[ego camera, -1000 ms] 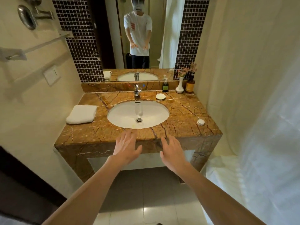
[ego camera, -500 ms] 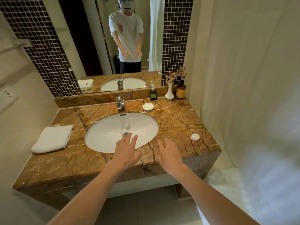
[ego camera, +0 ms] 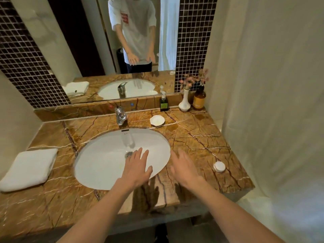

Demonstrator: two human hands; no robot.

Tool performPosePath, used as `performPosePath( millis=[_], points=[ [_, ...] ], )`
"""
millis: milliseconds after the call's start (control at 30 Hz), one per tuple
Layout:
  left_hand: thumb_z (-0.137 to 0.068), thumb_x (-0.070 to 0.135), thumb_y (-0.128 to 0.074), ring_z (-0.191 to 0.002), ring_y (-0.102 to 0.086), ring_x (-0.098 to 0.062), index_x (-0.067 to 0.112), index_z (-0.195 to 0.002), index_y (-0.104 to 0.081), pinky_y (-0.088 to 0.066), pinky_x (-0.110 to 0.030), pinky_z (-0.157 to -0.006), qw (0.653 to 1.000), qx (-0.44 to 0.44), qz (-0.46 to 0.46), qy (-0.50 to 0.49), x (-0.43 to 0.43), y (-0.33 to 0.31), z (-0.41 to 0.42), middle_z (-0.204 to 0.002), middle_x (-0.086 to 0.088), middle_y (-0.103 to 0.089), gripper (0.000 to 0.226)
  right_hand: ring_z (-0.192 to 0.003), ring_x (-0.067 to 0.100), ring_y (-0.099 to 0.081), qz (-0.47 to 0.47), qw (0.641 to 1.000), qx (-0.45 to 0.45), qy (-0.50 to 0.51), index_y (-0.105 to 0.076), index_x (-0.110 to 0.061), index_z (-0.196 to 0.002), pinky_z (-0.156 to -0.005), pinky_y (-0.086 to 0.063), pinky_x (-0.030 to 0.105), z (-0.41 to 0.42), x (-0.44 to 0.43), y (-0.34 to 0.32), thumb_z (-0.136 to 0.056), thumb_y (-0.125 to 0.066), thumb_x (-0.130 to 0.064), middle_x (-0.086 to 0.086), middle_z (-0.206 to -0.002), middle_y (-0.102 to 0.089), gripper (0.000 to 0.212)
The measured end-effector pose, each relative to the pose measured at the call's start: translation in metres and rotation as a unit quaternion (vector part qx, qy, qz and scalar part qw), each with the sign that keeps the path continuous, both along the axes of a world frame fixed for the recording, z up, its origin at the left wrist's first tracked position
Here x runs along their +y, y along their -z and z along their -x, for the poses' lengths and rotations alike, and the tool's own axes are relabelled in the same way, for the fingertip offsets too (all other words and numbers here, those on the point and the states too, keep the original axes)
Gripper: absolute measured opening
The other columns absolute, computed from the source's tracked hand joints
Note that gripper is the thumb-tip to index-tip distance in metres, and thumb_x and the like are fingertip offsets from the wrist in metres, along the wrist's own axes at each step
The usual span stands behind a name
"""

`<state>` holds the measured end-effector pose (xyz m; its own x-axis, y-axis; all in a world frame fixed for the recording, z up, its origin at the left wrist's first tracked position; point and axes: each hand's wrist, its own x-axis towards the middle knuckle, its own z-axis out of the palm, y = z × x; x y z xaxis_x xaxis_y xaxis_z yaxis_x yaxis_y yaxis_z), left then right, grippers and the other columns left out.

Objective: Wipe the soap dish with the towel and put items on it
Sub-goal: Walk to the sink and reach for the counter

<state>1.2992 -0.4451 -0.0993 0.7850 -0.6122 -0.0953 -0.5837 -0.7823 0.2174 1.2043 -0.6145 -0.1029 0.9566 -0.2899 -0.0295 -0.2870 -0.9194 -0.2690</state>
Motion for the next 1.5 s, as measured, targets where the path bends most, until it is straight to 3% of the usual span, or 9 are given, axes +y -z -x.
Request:
performPosePath(
  millis=[200,400,833,1000,1167,1333,1433,1500],
  points=[
    [-0.091,0.045,-0.04,-0.143,-0.016,-0.031,0.019,-0.148,-0.017,-0.018,-0.047,-0.114,1.0,0.023,0.007,-0.007,-0.029,0.018,-0.069,-0.158,-0.012,-0.015,0.066,-0.133,0.034,-0.035,0.001,1.0,0.018,-0.007,-0.026,-0.013,-0.146,-0.109,-0.034,0.042,-0.077,-0.032,0.011,-0.093,-0.05,-0.02,0.019,-0.147,-0.035,0.059],
    [-0.093,0.041,-0.04,-0.144,-0.014,-0.03,0.018,-0.148,-0.018,-0.016,-0.046,-0.115,0.998,0.043,0.022,-0.031,-0.05,0.024,-0.127,-0.158,-0.012,-0.015,0.063,-0.139,0.035,-0.03,-0.027,0.999,0.032,-0.003,-0.022,-0.014,-0.15,-0.112,-0.031,0.042,-0.144,-0.051,0.016,-0.094,-0.049,-0.02,0.017,-0.155,-0.027,0.062],
    [-0.096,0.031,-0.039,-0.143,-0.015,-0.03,0.013,-0.146,-0.021,-0.017,-0.044,-0.115,0.997,0.063,0.024,-0.047,-0.097,0.052,-0.199,-0.156,-0.016,-0.02,0.056,-0.125,0.033,-0.042,-0.06,0.996,0.072,-0.013,-0.036,-0.011,-0.139,-0.103,-0.039,0.041,-0.222,-0.097,0.052,-0.092,-0.05,-0.016,0.018,-0.138,-0.043,0.049],
    [-0.095,0.027,-0.042,-0.139,-0.024,-0.031,0.013,-0.143,-0.029,-0.023,-0.044,-0.113,0.995,0.071,0.052,-0.055,-0.106,0.063,-0.214,-0.152,-0.014,-0.028,0.052,-0.135,0.031,-0.035,-0.115,0.99,0.079,-0.009,-0.027,-0.013,-0.148,-0.107,-0.038,0.044,-0.245,-0.109,0.061,-0.095,-0.049,-0.018,0.014,-0.15,-0.033,0.058],
    [-0.091,0.021,-0.056,-0.1,-0.058,-0.023,0.008,-0.125,-0.053,-0.047,-0.037,-0.088,0.954,0.126,0.217,-0.167,-0.136,0.072,-0.25,-0.121,-0.013,-0.057,0.037,-0.111,0.023,-0.052,-0.239,0.965,-0.013,0.104,-0.05,-0.015,-0.132,-0.089,-0.048,0.038,-0.287,-0.132,0.067,-0.094,-0.053,-0.014,0.006,-0.129,-0.054,0.039],
    [-0.09,0.016,-0.059,-0.079,-0.067,-0.03,0.003,-0.103,-0.065,-0.057,-0.042,-0.072,0.911,0.199,0.273,-0.236,-0.167,0.084,-0.292,-0.088,-0.017,-0.071,0.02,-0.08,0.026,-0.06,-0.242,0.958,0.021,0.149,-0.062,-0.011,-0.1,-0.072,-0.053,0.043,-0.326,-0.16,0.079,-0.094,-0.052,-0.015,0.008,-0.084,-0.064,0.013],
    [-0.09,0.007,-0.054,-0.059,-0.067,-0.025,-0.002,-0.087,-0.067,-0.057,-0.03,-0.049,0.887,0.253,0.285,-0.26,-0.172,0.094,-0.302,-0.078,-0.025,-0.07,0.016,-0.069,0.024,-0.057,-0.236,0.96,0.051,0.142,-0.06,-0.013,-0.073,-0.064,-0.051,0.041,-0.333,-0.164,0.091,-0.094,-0.051,-0.016,0.005,-0.07,-0.06,0.023],
    [-0.09,0.003,-0.054,-0.051,-0.064,-0.022,-0.006,-0.08,-0.066,-0.056,-0.026,-0.045,0.867,0.286,0.29,-0.287,-0.174,0.1,-0.305,-0.073,-0.026,-0.067,0.018,-0.069,0.026,-0.059,-0.247,0.958,0.064,0.133,-0.055,-0.015,-0.062,-0.063,-0.051,0.04,-0.334,-0.165,0.097,-0.093,-0.051,-0.014,0.007,-0.068,-0.061,0.031]
  ],
)
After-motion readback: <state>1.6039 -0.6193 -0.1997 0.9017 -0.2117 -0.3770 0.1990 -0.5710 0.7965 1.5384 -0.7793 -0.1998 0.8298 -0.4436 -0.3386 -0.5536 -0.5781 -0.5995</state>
